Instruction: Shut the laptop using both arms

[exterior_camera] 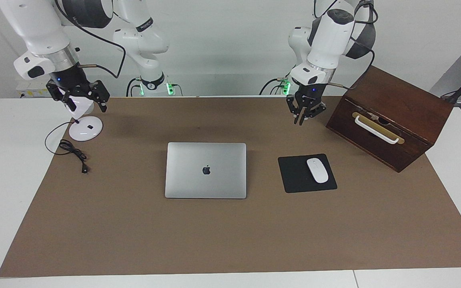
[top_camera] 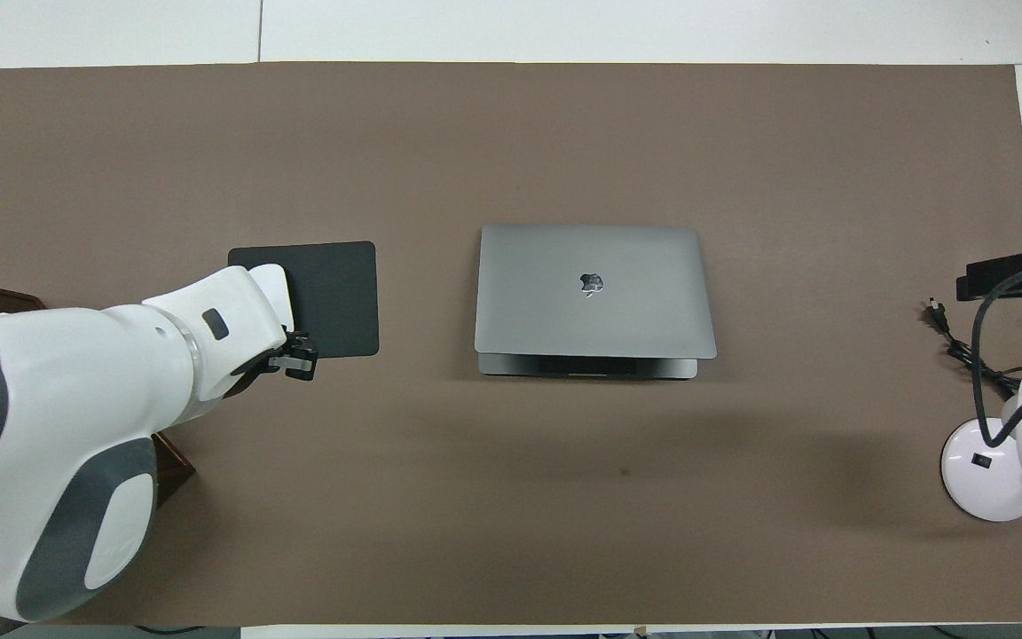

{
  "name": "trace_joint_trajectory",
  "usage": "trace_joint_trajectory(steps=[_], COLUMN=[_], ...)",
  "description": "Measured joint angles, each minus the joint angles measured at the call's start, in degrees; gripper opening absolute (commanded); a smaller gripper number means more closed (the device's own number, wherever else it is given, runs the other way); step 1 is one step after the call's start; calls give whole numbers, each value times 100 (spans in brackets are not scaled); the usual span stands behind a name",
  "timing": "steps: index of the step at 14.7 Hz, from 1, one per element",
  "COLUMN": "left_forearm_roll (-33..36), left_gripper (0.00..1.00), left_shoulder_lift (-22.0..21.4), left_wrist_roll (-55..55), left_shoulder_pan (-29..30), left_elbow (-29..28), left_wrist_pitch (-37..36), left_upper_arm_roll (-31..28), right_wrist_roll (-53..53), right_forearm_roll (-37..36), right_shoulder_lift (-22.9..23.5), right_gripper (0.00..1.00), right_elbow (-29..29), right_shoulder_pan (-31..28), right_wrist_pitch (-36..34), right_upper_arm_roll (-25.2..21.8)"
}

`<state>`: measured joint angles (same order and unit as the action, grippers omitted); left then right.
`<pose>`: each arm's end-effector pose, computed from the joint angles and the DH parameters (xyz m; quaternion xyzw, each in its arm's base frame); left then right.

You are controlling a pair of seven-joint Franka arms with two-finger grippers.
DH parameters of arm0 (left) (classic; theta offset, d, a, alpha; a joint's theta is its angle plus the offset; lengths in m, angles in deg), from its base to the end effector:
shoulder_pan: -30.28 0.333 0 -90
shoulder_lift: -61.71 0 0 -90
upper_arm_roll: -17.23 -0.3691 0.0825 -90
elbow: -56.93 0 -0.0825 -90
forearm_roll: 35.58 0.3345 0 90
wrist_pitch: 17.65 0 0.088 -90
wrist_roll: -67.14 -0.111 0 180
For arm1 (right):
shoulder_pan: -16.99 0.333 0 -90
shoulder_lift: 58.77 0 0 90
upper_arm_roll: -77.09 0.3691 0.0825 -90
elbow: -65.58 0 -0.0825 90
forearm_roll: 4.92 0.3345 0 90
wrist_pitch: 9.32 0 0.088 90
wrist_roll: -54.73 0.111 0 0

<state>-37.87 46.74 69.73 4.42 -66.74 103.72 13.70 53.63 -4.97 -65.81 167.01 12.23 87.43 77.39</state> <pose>0.4056 -0.1652 0.5926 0.9803 -0.1621 0.1018 0.0492 0.4676 -0.0364 0.6588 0.9994 -0.0293 0.0205 0.0018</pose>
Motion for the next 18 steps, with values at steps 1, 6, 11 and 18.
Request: trace_joint_trajectory(steps=[1, 6, 11, 18], left_forearm_roll=[2, 8, 8, 8], left_gripper=[100, 100, 100, 100], left_shoulder_lift=[-15, -56, -83, -58], left_wrist_roll=[-18, -377, -568, -574], left_shoulder_pan=[93, 722, 1329, 2054], left_elbow=[112, 487, 887, 1259], left_wrist_pitch=[-194, -743, -1167, -1737], left_upper_arm_roll=[-2, -8, -16, -18], right_wrist_roll=[-87, -149, -149, -149], right_forearm_roll=[0, 0, 0, 0], right_shoulder_lift=[-1, -28, -52, -64], right_gripper=[100, 100, 100, 100], right_elbow=[-2, -45, -192, -240], right_shoulder_pan=[-8, -8, -11, -16], right_wrist_pitch=[7, 35, 45, 84], right_upper_arm_roll=[-4, -10, -14, -29])
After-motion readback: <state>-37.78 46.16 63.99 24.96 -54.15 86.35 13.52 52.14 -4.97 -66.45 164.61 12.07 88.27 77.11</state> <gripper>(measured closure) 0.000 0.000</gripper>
